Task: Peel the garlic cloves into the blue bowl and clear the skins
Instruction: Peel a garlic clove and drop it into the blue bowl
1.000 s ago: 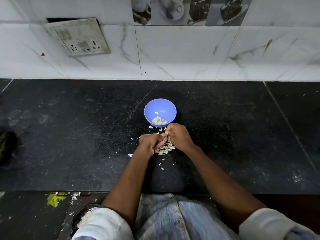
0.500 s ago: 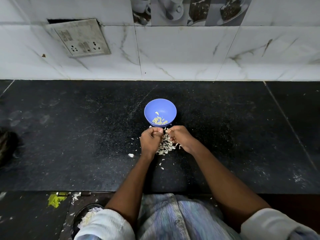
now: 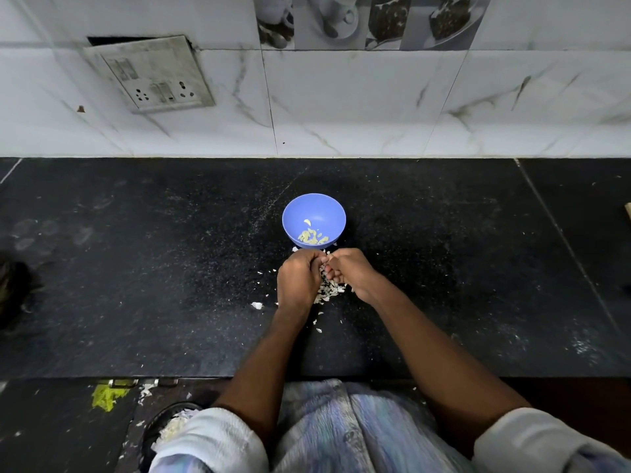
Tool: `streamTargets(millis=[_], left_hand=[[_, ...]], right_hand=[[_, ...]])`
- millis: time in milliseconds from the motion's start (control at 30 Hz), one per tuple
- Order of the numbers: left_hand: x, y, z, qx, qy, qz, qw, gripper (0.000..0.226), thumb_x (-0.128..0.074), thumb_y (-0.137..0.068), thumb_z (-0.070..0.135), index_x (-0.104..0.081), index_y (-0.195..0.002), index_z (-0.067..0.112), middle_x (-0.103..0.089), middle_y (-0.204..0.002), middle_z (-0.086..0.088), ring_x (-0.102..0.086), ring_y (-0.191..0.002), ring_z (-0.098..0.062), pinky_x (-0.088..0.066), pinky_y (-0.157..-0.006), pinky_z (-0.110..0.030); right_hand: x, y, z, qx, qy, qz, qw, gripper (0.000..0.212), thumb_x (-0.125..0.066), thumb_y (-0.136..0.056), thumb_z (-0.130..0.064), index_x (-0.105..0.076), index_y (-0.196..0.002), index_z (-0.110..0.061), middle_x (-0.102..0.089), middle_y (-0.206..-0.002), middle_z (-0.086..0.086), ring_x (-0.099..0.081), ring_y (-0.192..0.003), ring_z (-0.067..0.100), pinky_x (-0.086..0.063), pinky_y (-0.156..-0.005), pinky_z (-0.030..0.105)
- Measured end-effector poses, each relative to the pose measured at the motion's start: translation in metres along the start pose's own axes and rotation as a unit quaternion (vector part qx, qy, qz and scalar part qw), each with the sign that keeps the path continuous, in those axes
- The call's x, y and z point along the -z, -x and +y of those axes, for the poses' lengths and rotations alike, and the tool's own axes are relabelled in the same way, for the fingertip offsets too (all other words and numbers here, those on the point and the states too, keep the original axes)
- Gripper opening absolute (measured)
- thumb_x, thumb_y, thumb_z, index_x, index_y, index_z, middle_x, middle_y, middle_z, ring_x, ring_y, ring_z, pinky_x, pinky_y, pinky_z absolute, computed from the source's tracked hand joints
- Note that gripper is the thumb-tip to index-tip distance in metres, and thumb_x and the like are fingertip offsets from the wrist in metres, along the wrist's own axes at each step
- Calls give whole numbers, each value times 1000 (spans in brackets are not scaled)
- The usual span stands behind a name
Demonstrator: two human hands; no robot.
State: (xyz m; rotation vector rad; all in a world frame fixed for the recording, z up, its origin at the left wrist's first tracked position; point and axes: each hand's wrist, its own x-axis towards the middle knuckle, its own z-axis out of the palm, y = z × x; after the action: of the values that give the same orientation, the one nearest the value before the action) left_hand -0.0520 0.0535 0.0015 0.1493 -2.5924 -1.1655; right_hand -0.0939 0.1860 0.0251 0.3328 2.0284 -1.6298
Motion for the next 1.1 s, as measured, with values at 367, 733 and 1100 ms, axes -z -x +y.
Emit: streamTargets(millis=[367, 733, 1100], left_hand=[[-8, -11, 2, 337, 394, -20, 855, 16, -67, -98, -3, -79, -88, -2, -73, -78, -15, -63, -71, -19, -59, -70, -27], [-4, -4, -1, 327, 437, -14, 838, 26, -65, -94, -16, -74, -102, 6, -77, -90, -12, -72, -75, -13, -61, -71, -21], [-6, -2, -1, 308, 412, 3, 858, 21, -72, -87, -14, -76, -101, 1, -80, -88, -15, -76, -76, -19, -61, -73, -27]], right_hand=[[-2, -3, 2, 126, 189, 82, 970, 13, -50, -96, -9, -61, -90, -14, -67, -87, 2, -62, -79, 19, -51, -70, 38], [4, 5, -1, 108, 146, 74, 981, 19, -55, -90, -1, -69, -98, -12, -76, -78, 6, -72, -68, 19, -57, -60, 33], [5, 0, 6, 144, 170, 89, 971, 9, -84, -79, -10, -80, -83, -16, -75, -69, -1, -75, -69, 14, -64, -75, 36]])
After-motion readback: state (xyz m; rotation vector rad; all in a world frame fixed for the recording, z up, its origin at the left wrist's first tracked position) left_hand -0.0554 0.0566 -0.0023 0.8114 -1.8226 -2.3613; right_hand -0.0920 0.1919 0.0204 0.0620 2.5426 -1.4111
